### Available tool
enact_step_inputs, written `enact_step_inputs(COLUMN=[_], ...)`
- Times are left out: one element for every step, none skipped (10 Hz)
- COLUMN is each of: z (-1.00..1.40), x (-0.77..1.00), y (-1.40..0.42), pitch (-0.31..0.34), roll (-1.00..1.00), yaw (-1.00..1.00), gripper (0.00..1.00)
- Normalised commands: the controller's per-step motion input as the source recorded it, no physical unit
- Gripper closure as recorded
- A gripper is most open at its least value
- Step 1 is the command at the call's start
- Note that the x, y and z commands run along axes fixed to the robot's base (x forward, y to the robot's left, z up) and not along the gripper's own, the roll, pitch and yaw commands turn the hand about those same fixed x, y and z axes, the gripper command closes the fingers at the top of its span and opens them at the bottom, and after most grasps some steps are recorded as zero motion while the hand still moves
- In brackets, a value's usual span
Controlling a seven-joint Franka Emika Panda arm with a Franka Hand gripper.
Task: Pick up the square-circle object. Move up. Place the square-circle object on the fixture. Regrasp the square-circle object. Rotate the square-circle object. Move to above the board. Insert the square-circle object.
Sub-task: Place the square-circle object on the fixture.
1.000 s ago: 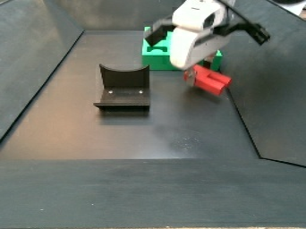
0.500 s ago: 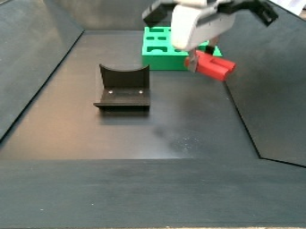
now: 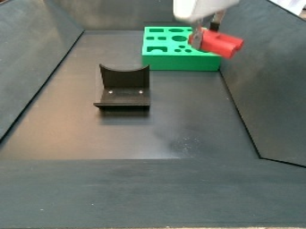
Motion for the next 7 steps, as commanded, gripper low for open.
enact_step_inputs(z=[0.81, 0.65, 0.43, 0.26, -0.04, -0.09, -0.08], x=[-0.02, -0.01, 0.0, 0.01, 1.0, 1.0, 1.0], y=[0.02, 0.02, 0.02, 0.02, -0.09, -0.09, -0.08], pitch=[0.042, 0.052, 0.065, 0.076, -0.056, -0.055, -0.055], roll=[0.05, 0.05, 0.06, 0.06, 0.03, 0.03, 0.03], yaw=[-0.01, -0.01, -0.01, -0.01, -1.0, -1.0, -1.0], gripper=[1.0, 1.0, 1.0, 1.0, 1.0, 1.0, 1.0])
